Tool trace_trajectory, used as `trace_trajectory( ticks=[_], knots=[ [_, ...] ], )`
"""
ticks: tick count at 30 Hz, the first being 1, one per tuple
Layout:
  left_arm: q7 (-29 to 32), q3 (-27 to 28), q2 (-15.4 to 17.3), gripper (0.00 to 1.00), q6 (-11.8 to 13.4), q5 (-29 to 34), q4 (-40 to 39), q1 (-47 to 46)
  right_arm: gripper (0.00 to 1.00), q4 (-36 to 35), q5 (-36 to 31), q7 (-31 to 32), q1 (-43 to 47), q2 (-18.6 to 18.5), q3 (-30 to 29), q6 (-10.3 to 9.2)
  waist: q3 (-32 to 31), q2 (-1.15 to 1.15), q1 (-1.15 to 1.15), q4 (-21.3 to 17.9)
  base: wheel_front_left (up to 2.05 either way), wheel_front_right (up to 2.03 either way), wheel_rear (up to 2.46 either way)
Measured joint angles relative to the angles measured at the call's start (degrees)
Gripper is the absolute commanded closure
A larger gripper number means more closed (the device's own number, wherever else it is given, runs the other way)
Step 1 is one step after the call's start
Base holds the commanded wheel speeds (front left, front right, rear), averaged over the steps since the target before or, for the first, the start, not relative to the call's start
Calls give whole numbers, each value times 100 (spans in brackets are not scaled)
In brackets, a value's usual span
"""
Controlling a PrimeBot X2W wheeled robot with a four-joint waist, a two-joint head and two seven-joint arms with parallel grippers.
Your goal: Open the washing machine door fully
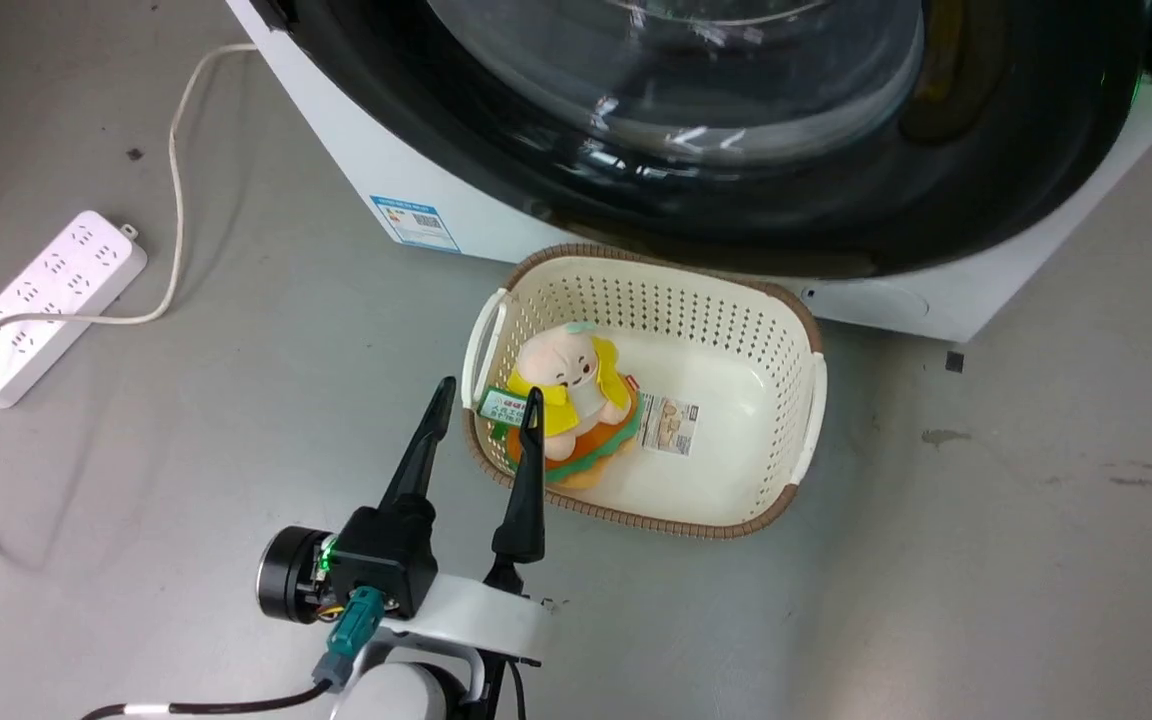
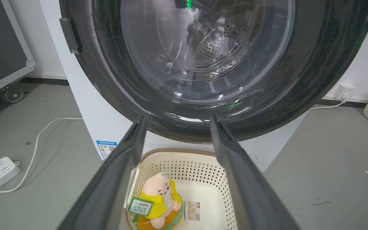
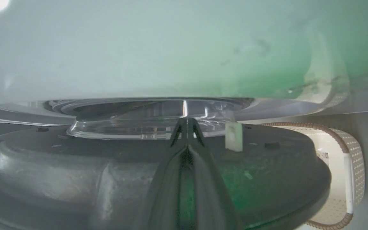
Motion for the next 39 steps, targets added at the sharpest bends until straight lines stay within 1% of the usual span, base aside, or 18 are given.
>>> trace_trajectory(
  ticks=[2,7,12,19,23,28,30,32,35,39],
  knots=[
    [-15,-5,0,0,0,0,10,0,100,52,1,66,2,-3,-14,0,-33,0,0,4,0,0,0],
    [-74,5,0,0,3,-45,55,16,100,220,200,463,66,64,-211,0,-308,0,0,13,0,0,0],
    [-93,148,-1,0,-7,-36,96,164,100,91,254,654,610,232,-248,1,-624,0,-1,-36,0,0,0],
    [-93,357,-1,0,-89,23,130,406,100,-352,280,808,1752,622,-213,0,-1099,0,-1,-147,0,0,0],
    [-93,416,-1,0,-110,63,154,515,100,-669,454,934,2079,804,-258,0,-1318,0,-2,-209,0,0,0],
    [-93,486,-1,0,-160,83,192,635,100,-1022,738,1189,2429,918,-168,0,-1528,0,-2,-268,0,0,0],
    [-93,521,-1,0,-203,113,221,696,100,-1084,959,1270,2565,923,-44,1,-1602,0,-1,-276,0,0,0],
    [-93,555,-1,0,-219,123,240,732,100,-1060,1319,1327,2680,909,214,0,-1669,0,-2,-266,0,0,0],
    [-93,584,-1,0,-259,123,247,789,100,-1055,1887,1281,2809,917,723,0,-1723,0,-1,-235,0,0,0],
    [-93,609,-1,0,-261,153,253,809,100,-1143,2647,1056,3098,937,1494,1,-1784,0,-1,-178,0,0,0]
  ],
)
